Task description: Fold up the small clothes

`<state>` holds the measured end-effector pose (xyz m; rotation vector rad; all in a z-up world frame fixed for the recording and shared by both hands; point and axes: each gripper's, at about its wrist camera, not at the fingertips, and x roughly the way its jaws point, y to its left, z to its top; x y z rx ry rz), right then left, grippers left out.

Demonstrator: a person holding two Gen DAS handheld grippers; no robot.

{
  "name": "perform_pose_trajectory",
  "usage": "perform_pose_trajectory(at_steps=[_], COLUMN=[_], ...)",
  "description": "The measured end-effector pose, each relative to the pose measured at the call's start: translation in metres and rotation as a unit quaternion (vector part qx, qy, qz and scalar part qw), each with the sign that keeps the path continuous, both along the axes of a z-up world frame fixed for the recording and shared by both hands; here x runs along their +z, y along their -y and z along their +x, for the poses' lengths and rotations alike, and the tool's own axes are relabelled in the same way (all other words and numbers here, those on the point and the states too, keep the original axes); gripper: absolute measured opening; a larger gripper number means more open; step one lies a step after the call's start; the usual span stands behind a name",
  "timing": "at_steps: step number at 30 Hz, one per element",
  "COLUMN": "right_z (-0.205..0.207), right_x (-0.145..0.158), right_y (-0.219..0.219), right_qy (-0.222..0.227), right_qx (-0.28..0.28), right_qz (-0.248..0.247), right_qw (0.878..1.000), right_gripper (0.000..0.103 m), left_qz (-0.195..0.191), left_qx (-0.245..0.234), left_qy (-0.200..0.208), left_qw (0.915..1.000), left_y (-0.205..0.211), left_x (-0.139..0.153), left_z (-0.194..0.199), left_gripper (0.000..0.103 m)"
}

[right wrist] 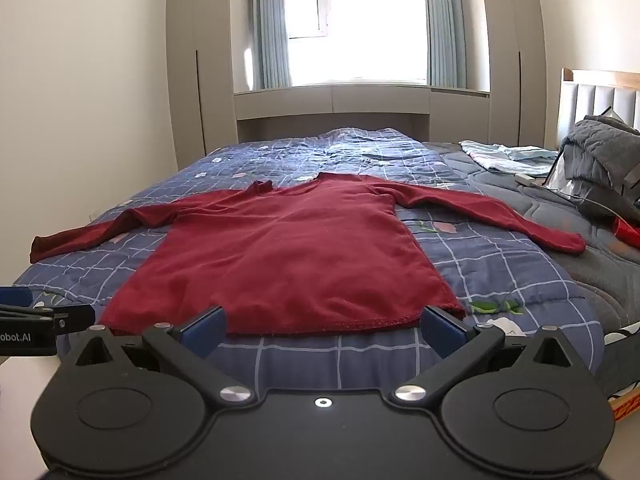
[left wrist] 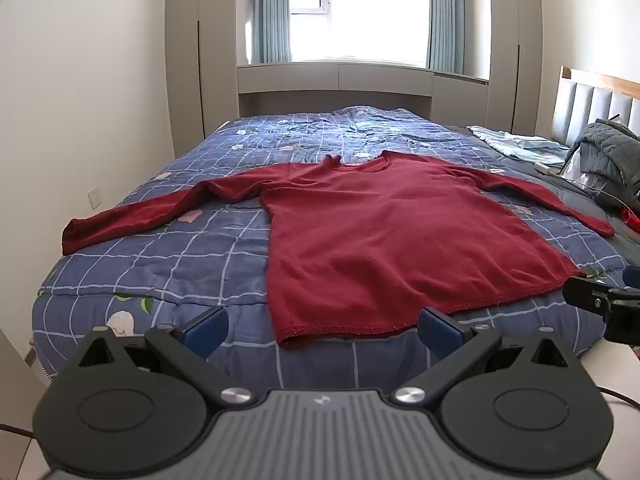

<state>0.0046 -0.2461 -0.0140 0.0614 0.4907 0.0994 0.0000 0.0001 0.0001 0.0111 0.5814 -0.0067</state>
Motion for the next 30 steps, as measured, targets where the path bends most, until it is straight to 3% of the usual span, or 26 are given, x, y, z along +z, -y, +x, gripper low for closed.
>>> perform_pose_trajectory(at_steps=[30], right_z=[-0.0019], right_x=[0.0002], right_y=[0.0001], right_qy=[0.001], right_qx=[-0.002], right_qz=[0.000], right_qw=[1.000], right_gripper=[0.103], left_qz=[-0.001], left_qx=[0.001], left_qy=[0.000], left_qw=[1.0000], left_y=[-0.0012], left_x=[0.0001], left_z=[-0.0012], left_gripper=[0.103])
